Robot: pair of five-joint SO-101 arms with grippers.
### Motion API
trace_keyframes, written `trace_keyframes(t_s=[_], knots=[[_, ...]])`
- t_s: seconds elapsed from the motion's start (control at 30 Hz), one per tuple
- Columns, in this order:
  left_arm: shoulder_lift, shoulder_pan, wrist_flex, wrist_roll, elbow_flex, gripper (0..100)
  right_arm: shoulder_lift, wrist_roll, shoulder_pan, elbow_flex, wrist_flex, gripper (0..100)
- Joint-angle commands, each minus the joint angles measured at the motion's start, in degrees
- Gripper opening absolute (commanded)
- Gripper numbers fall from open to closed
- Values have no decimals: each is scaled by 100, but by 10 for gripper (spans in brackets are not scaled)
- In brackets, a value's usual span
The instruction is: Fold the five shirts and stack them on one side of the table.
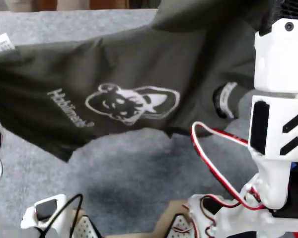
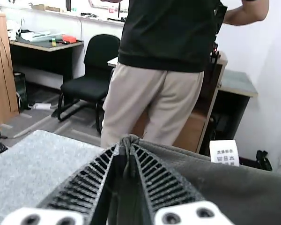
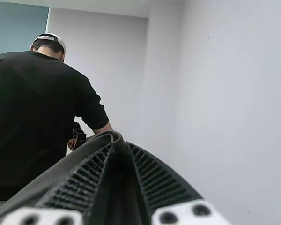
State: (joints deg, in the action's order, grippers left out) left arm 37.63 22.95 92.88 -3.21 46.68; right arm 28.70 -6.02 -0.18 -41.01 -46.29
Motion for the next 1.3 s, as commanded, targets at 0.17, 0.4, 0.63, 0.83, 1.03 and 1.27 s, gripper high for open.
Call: trace_keyframes(t_s=[0.17,0.4,0.63,0.83,1.03,1.27], knots=[[259,0,18,-35,18,18,-40,44,391,-347,-62,5],[259,35,9,-35,-9,18,347,18,374,-242,-202,5],[207,9,-9,-35,-220,18,224,26,374,532,-167,5],[251,44,-484,-9,-1670,18,40,18,382,1200,132,5],[259,44,-1275,0,-2708,18,-119,53,382,2053,1081,5],[259,53,-2365,0,-3930,18,-295,62,365,3292,2180,5]])
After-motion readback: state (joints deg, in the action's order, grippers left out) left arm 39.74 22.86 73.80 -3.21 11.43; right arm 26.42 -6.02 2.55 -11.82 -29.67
